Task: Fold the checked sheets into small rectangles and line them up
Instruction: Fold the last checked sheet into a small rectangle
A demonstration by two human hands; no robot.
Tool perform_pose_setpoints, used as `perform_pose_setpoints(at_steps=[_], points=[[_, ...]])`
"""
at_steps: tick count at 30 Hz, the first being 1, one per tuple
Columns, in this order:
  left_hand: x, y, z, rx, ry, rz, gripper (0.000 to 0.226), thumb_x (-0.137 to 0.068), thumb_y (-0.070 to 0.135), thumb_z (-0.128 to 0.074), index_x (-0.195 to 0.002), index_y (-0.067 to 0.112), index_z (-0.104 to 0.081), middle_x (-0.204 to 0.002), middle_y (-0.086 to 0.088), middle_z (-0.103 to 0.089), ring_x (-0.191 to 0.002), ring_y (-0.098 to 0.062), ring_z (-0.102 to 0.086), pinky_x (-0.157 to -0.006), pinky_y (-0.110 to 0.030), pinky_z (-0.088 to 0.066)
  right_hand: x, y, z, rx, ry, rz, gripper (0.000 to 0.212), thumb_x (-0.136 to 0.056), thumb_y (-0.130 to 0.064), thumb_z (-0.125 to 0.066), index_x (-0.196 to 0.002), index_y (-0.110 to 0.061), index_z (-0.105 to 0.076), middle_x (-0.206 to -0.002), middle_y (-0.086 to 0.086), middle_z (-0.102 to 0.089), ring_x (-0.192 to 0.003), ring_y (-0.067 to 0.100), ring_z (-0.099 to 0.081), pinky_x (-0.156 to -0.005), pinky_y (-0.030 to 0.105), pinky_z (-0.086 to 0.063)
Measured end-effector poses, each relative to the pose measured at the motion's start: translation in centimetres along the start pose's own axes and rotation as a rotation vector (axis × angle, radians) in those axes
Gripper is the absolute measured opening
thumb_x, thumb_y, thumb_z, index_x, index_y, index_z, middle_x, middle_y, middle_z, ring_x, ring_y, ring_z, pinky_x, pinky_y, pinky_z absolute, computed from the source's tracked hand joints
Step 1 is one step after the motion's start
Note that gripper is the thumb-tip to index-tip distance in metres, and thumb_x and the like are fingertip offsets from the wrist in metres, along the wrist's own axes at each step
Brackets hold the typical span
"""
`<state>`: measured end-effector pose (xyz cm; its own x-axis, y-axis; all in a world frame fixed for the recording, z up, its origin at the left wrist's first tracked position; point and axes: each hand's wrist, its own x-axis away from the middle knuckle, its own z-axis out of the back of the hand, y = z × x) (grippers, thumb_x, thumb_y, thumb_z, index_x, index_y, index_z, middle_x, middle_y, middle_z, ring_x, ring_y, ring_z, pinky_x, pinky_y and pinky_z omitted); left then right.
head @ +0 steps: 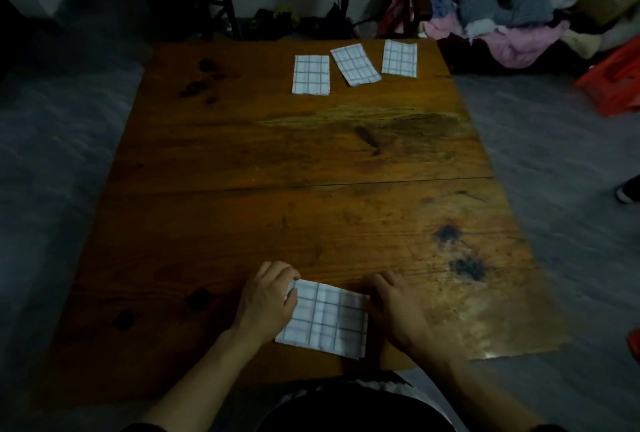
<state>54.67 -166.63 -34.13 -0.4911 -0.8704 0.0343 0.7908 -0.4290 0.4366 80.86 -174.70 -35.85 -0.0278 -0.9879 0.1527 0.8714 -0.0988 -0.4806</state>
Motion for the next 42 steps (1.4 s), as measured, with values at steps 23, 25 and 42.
perform_pose_setpoints(at_steps=[23, 25, 42], points=[[1.7, -1.5, -3.9, -0.426, -0.326, -0.280, 0.071, -0.098, 0.054, -0.024, -0.154, 0.011, -0.019, -0.162, -0.008, -0.013, -0.149, -0.027, -0.014, -0.118, -0.051, -0.021, 2.4, -2.5, -6.1, 0.352, -0.207, 0.096, 0.079, -0.096, -0.061, -0.025, -0.155, -0.013, -0.006, -0.157, 0.009, -0.029, -0.146, 0.023, -0.018, -0.114, 0.043, -0.008], [1.6, -2.7, -3.5, -0.443, -0.330, -0.250, 0.073, -0.098, 0.057, -0.019, -0.155, 0.012, -0.014, -0.163, -0.007, -0.008, -0.150, -0.026, -0.009, -0.118, -0.053, -0.013, 2.9, -2.4, -6.0, 0.374, -0.246, 0.013, 0.080, -0.094, -0.063, -0.029, -0.155, -0.013, -0.016, -0.157, 0.008, -0.028, -0.145, 0.024, -0.018, -0.113, 0.046, -0.006], [-1.2, -2.3, -0.8, -0.332, -0.316, -0.214, 0.089, -0.083, 0.058, -0.062, -0.153, 0.020, -0.022, -0.148, -0.002, -0.040, -0.140, -0.023, -0.030, -0.116, -0.044, -0.024, 2.6, -1.9, -3.2, 0.187, -0.081, -0.163, 0.061, -0.082, -0.037, -0.055, -0.141, -0.025, -0.040, -0.141, -0.002, -0.044, -0.130, 0.023, -0.039, -0.106, 0.040, -0.033]])
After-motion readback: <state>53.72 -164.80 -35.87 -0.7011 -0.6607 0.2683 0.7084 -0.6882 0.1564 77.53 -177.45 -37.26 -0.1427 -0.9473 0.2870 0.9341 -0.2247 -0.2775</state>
